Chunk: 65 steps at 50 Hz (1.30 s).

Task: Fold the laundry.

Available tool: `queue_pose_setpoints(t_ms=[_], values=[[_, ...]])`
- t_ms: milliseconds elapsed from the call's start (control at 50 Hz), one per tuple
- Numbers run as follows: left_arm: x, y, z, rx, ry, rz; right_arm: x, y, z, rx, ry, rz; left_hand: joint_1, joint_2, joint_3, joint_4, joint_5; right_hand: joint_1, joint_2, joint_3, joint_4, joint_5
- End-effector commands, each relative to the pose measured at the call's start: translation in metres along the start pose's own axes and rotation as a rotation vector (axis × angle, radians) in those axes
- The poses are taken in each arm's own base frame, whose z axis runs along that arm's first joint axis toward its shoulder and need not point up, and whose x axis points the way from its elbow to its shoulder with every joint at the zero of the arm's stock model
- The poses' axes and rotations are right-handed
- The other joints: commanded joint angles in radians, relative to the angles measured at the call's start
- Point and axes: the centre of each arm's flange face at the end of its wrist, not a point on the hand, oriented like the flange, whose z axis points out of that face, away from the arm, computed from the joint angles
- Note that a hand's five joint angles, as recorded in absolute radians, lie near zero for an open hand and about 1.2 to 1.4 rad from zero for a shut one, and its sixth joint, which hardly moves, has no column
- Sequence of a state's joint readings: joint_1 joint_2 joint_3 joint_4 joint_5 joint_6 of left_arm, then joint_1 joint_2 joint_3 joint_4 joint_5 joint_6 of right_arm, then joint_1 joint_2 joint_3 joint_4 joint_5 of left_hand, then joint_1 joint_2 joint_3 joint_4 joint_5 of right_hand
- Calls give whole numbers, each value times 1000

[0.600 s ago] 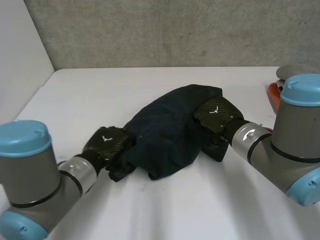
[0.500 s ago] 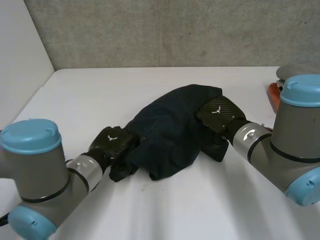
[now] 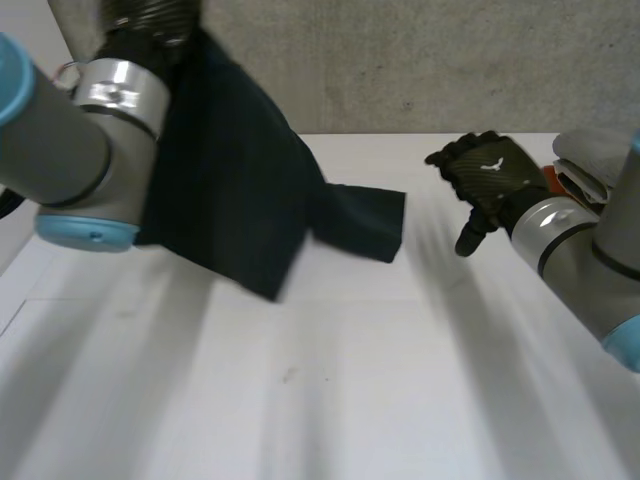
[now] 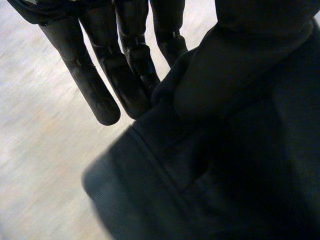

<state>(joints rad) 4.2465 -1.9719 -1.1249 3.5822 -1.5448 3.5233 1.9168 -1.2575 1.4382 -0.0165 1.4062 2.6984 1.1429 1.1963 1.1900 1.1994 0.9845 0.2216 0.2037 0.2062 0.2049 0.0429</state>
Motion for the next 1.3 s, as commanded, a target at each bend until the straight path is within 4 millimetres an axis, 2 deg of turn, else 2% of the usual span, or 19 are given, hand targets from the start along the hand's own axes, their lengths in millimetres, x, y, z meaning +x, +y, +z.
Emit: queue_pose_setpoints(t_ms=[20, 60, 80, 100, 120, 160, 220, 320, 420, 580, 640, 780, 1040, 1080, 1140, 1180, 1240, 1260, 1300], values=[[99, 13, -49, -88, 367, -162, 17, 6, 4, -19, 46, 19, 253, 200, 206, 197, 237, -47, -29, -32, -30, -43], [120, 20, -66, -125, 448, -182, 19, 8, 5, -25, 50, 20, 253, 200, 206, 197, 237, -47, -29, -32, -30, -43], [141, 25, -85, -153, 529, -201, 20, 10, 5, -28, 50, 20, 71, 17, 23, 14, 54, -47, -29, -32, -30, -43], [148, 27, -92, -163, 555, -208, 21, 12, 6, -32, 50, 21, -138, -191, -185, -194, -154, -47, -29, -32, -30, -43], [162, 29, -108, -186, 612, -222, 22, 14, 7, -36, 53, 22, -538, -591, -585, -594, -554, -47, -29, -32, -30, -43], [174, 31, -124, -210, 656, -229, 23, 17, 9, -45, 54, 22, -936, -990, -983, -993, -953, -47, -29, -32, -30, -43], [176, 36, -138, -252, 651, -204, 24, 22, 12, -58, 47, 16, -968, -1022, -1015, -1025, -984, -47, -29, -32, -30, -43], [120, 29, -121, -294, 426, -106, 21, 19, 11, -36, -8, -35, -968, -1022, -1015, -1025, -984, -47, -29, -32, -30, -43], [69, 28, -143, -426, 259, -41, 5, 12, -2, -10, -148, -139, -968, -1022, -1015, -1025, -984, -47, -29, -32, -30, -43], [46, 50, -206, -692, 283, 21, -30, 24, -17, 6, -397, -337, -871, -924, -918, -928, -887, -47, -29, -32, -30, -43], [38, 65, -217, -789, 275, 25, -45, 31, -24, 24, -481, -403, -774, -828, -821, -831, -790, 0, 18, 15, 16, 4], [34, 97, -220, -887, 272, 16, -69, 45, -24, 102, -549, -556, -780, -833, -827, -836, -796, 67, 85, 83, 84, 72], [48, 135, -191, -822, 299, 19, -96, 70, 14, 235, -459, -796, -765, -818, -812, -822, -781, 132, 150, 147, 149, 136], [52, 141, -188, -813, 306, 36, -98, 74, 20, 229, -450, -815, -736, -789, -783, -792, -752, 196, 214, 212, 213, 200], [57, 154, -182, -806, 324, 83, -99, 79, 29, 215, -426, -843, -665, -719, -712, -722, -682, 650, 668, 666, 667, 654], [60, 163, -178, -804, 335, 120, -98, 79, 36, 210, -398, -850, -488, -541, -535, -544, -504, 1142, 1159, 1157, 1158, 1146], [61, 170, -172, -798, 343, 145, -94, 75, 42, 204, -362, -838, -158, -212, -206, -215, -175, 1175, 1193, 1190, 1191, 1179], [62, 173, -168, -790, 346, 165, -91, 72, 45, 197, -332, -816, 139, 86, 92, 83, 123, 1175, 1193, 1190, 1191, 1179], [62, 173, -163, -777, 343, 179, -87, 69, 48, 188, -301, -774, 253, 200, 206, 197, 237, 1175, 1193, 1190, 1191, 1179]])
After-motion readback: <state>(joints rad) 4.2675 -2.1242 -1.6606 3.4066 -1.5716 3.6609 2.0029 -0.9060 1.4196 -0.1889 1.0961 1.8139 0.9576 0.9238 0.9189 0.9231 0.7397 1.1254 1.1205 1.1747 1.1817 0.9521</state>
